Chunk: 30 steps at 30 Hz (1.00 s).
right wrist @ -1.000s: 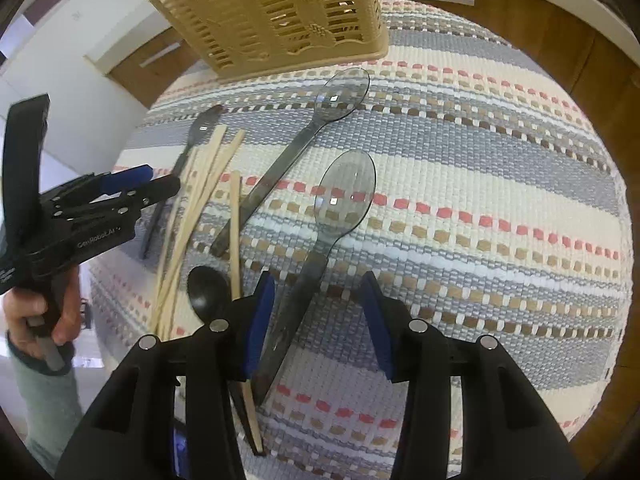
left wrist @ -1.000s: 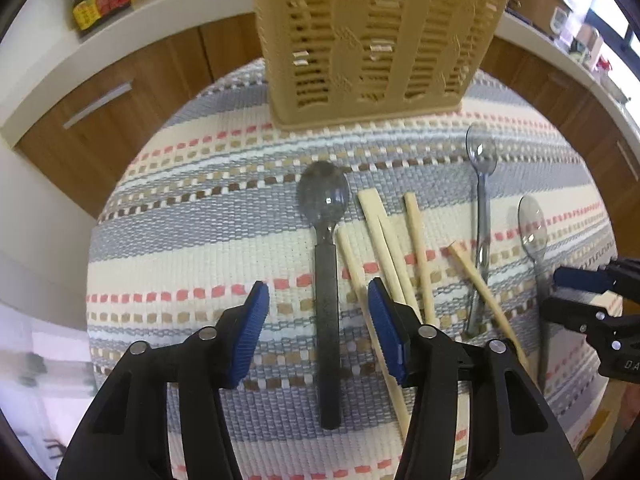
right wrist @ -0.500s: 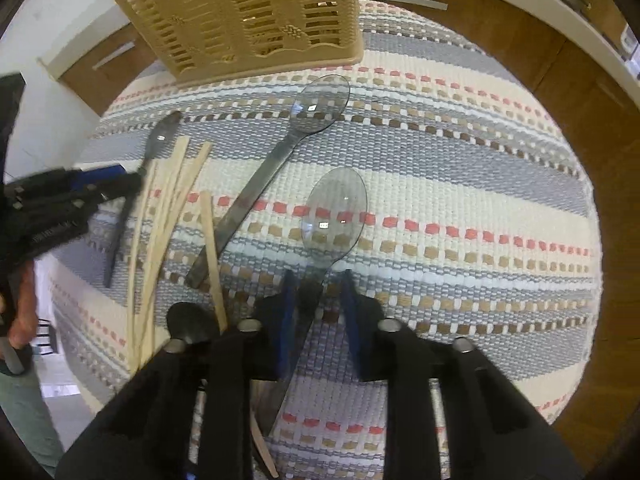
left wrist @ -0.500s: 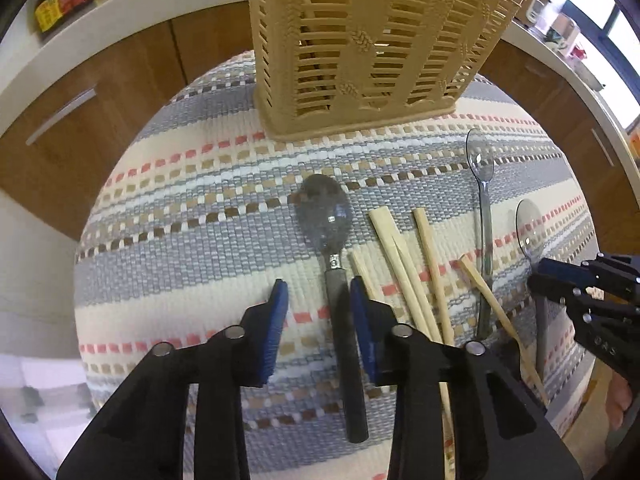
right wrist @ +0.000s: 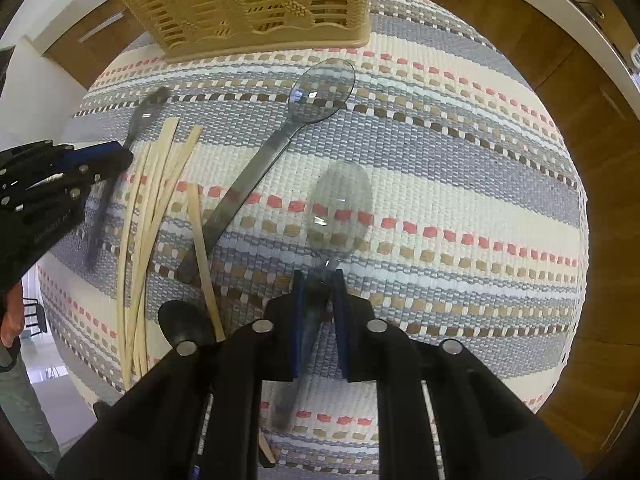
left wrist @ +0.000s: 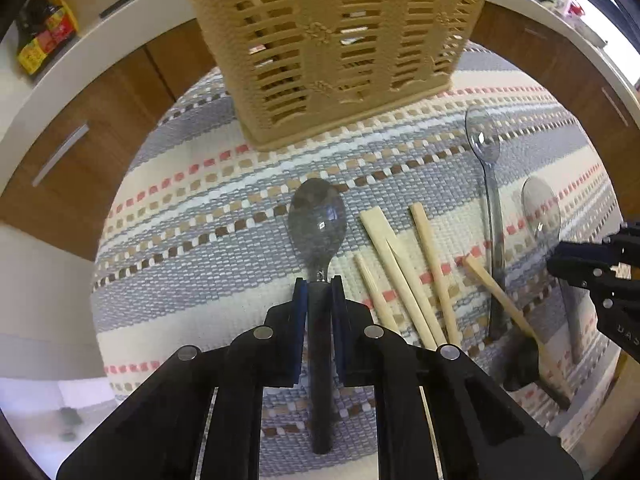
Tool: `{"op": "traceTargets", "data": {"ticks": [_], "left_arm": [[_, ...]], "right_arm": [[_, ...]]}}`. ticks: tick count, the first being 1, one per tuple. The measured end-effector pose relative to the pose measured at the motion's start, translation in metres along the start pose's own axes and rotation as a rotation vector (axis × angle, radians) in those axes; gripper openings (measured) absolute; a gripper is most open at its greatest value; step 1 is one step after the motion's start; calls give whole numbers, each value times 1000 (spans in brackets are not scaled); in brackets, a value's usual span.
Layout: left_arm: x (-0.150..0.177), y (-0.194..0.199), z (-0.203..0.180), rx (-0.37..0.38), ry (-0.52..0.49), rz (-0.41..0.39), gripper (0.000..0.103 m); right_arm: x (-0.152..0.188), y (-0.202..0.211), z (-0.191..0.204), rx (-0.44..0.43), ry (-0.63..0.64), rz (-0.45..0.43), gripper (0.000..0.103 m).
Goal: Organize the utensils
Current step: 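Lift both spoons and carry them over the caddy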
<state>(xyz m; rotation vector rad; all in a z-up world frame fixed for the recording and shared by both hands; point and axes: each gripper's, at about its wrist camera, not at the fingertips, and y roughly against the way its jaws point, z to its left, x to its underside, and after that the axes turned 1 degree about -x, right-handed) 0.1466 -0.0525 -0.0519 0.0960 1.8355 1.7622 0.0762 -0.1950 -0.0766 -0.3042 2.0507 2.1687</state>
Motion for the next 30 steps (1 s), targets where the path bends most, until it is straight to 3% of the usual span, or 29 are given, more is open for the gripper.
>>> {"op": "traceTargets", "data": {"ticks": [4,11,17,23,30], "left_arm": [[6,19,9,84,55,-96,10],[12,103,30,211,102,-349,10],[-6,171,38,317,145,-592,10],[-32,210,29,247,186,-788,10],[-54,217,31,200,221,-940,10]], "right_arm": [[9,17,-5,-35,31,-91,8],[8,78,-13,-120,82,-310,8],[-5,157,-12,-136,118,-599,8],[-34,206,-22,-148,131,-828,8],[-74,214,-23,-130,109,-983,8]]}}
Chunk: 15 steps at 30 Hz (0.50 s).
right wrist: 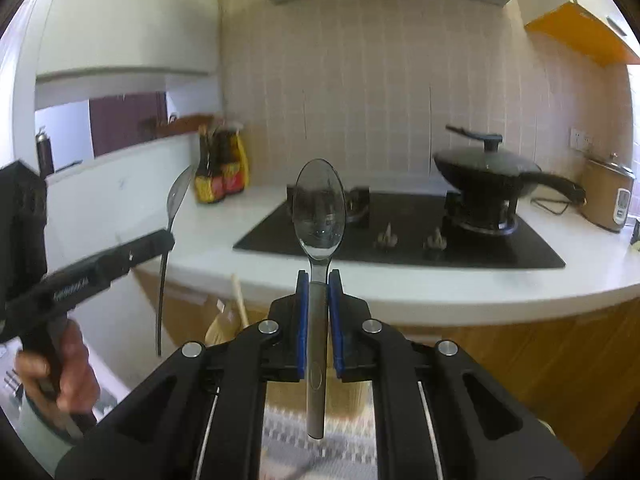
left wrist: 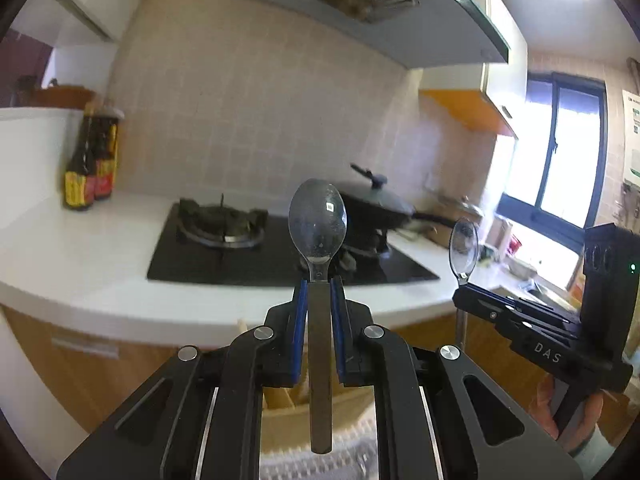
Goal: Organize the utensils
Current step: 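Lift both spoons and carry them over the caddy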
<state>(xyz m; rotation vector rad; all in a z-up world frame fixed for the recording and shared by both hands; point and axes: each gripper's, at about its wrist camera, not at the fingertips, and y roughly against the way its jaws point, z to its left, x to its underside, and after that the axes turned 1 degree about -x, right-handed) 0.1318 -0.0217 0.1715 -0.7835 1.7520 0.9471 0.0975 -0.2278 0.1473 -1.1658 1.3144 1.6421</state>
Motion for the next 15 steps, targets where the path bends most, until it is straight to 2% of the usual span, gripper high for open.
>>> {"op": "traceTargets", "data": {"ticks": [4,7,11,15], "left_arm": [[6,-12,6,-36,-1,-79,10],[15,-23,16,-66,-1,-110,10],[25,-42,28,-76,14,-113,10],[34,-58,36,-90,18,-105,10]], "right_arm": [[-1,-23,-8,40,1,-57,8],[1,-44,-19,43,-37,-62,8],[6,-68,-34,34,-85,-49,8],[14,-83,-36,51,-79,-28,8]]}}
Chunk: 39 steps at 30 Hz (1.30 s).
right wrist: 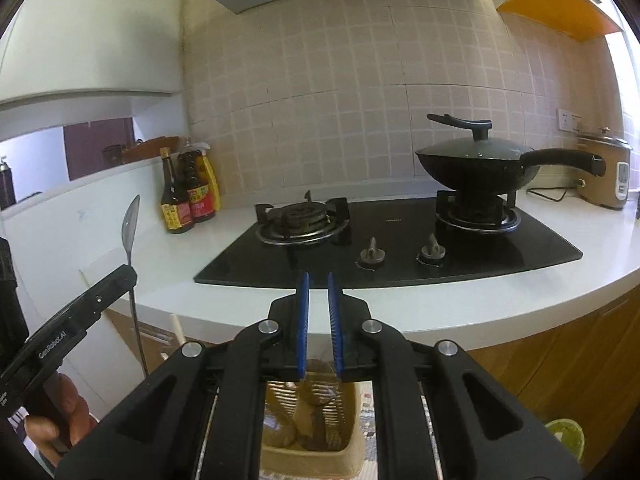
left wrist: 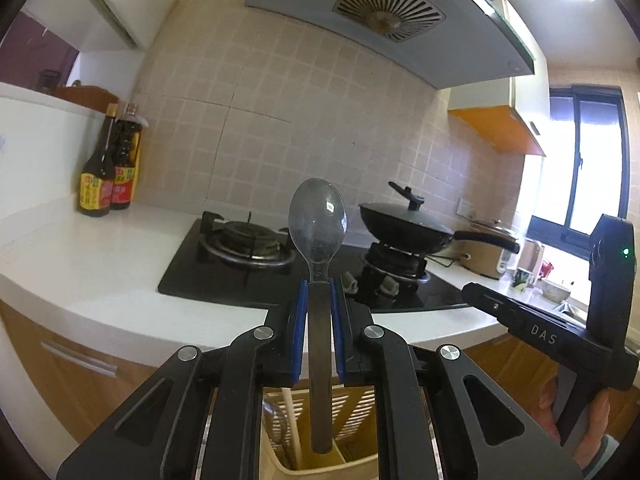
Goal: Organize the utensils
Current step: 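Drop the spoons into the caddy by opening both grippers, then move both grippers back to the table and close the right on the black spoon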
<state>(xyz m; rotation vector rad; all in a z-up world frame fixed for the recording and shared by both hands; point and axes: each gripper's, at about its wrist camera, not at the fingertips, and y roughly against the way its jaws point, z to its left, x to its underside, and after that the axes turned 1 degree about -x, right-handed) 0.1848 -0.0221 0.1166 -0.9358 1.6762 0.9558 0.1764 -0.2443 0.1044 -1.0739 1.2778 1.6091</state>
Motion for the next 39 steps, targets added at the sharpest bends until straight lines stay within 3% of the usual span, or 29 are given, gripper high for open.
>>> {"op": "traceTargets", "data": {"ticks": [2,13,14,16,18,21,26,32,39], "left_arm": [[6,-7,2,1,4,14,10],[39,-15,10,-26,4,44,12],[40,-13,10,-22,1,46,14],[41,-5,8,-15,-6,64,32],[41,4,7,-10,-15,71,37],[41,17,6,9,-17,95,46],[41,48,1,41,-29,120,54],[51,76,-7,48,-59,184,59],[87,95,0,19,-40,378,57]], "right_arm": [[5,-7,0,-12,4,34,3],[31,9,-17,-5,-41,76,3],[34,11,-17,-11,-47,97,3],[38,15,-19,-28,-63,119,4],[43,24,-19,-42,-82,140,4],[53,37,-17,-60,-106,170,10],[70,65,-8,-54,-124,194,45],[96,90,13,-46,-87,297,46],[148,111,45,-86,-21,485,45]]}}
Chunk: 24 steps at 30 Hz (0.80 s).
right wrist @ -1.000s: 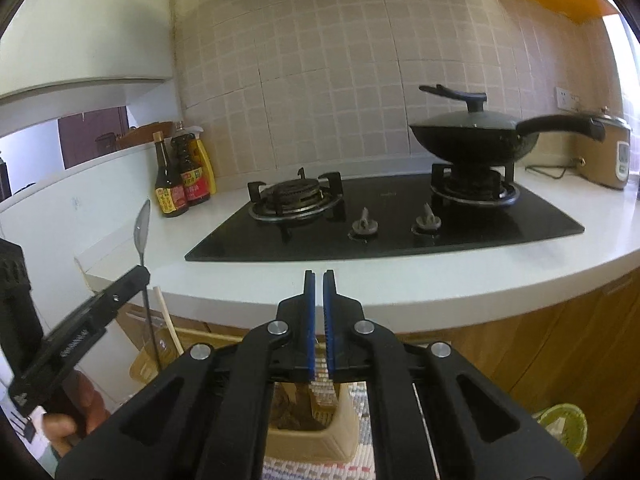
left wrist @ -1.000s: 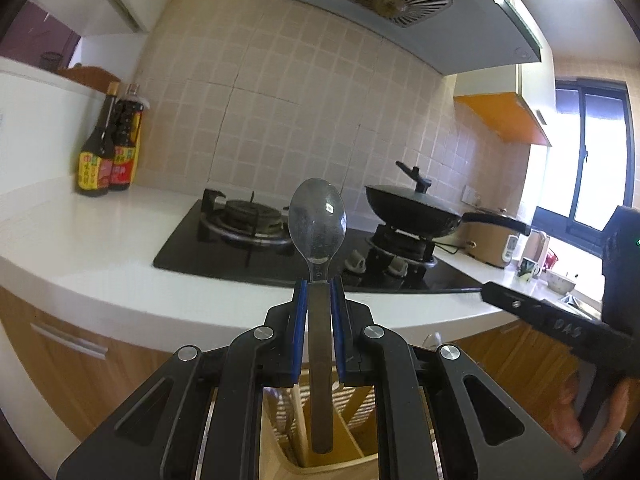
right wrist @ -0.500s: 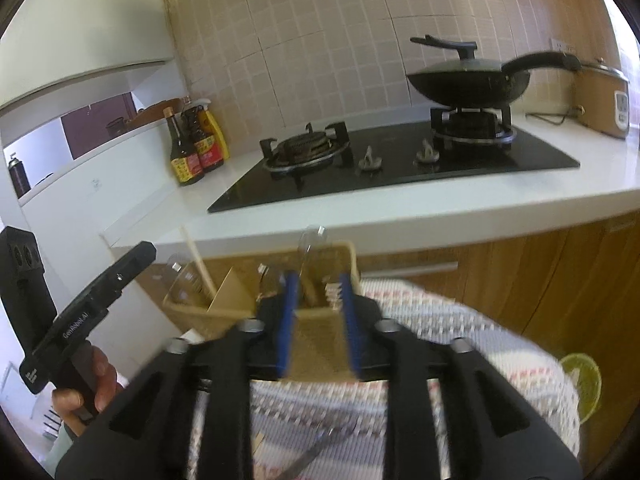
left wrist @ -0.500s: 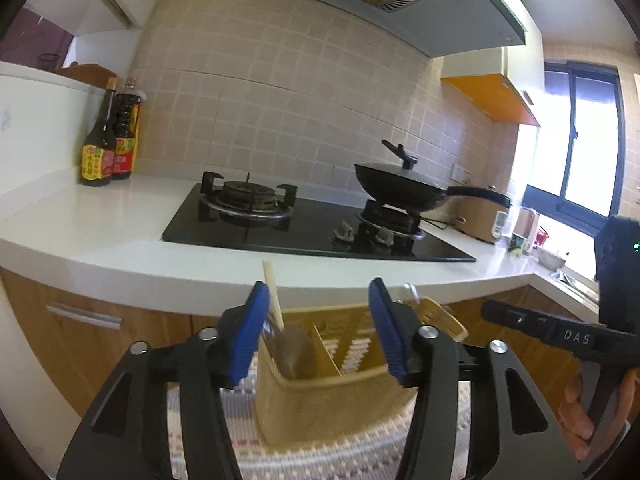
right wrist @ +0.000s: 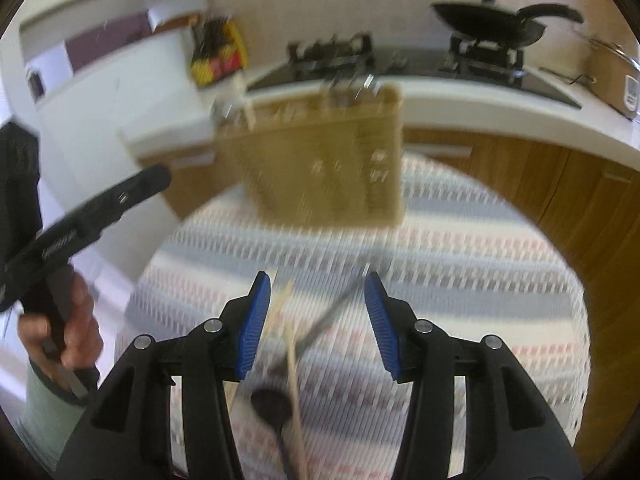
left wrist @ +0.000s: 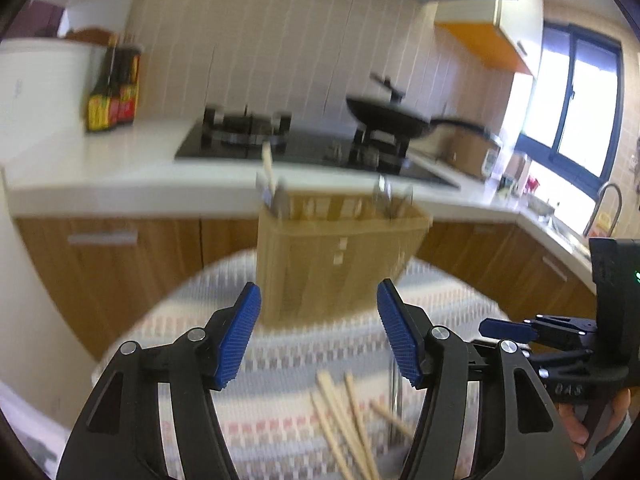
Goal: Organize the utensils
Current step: 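Move both grippers back to the table and close the right on the black spoon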
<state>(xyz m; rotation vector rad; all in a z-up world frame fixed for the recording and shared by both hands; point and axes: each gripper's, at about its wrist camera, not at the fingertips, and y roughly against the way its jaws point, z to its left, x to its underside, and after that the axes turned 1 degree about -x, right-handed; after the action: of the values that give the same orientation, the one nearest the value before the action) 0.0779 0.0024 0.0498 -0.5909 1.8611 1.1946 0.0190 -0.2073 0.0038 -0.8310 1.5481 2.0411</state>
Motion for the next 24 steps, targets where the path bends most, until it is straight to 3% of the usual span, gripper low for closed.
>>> {"op": "traceTargets", "data": {"ticks": [4,13,19,24], "left_arm": [[30,-5,5,-19,14,121,55],[81,-24,12,-40,3,335,47],[99,-33,14,-5,4,421,36],[106,-36,15,34,4,460,34]], "right_arm": [[30,-8,13,-7,19,96,38],[80,-24,18,-59,-1,249,35],[98,-25,25,-89,10,301,26],[107,-31,31,-80,35,325,23]]}}
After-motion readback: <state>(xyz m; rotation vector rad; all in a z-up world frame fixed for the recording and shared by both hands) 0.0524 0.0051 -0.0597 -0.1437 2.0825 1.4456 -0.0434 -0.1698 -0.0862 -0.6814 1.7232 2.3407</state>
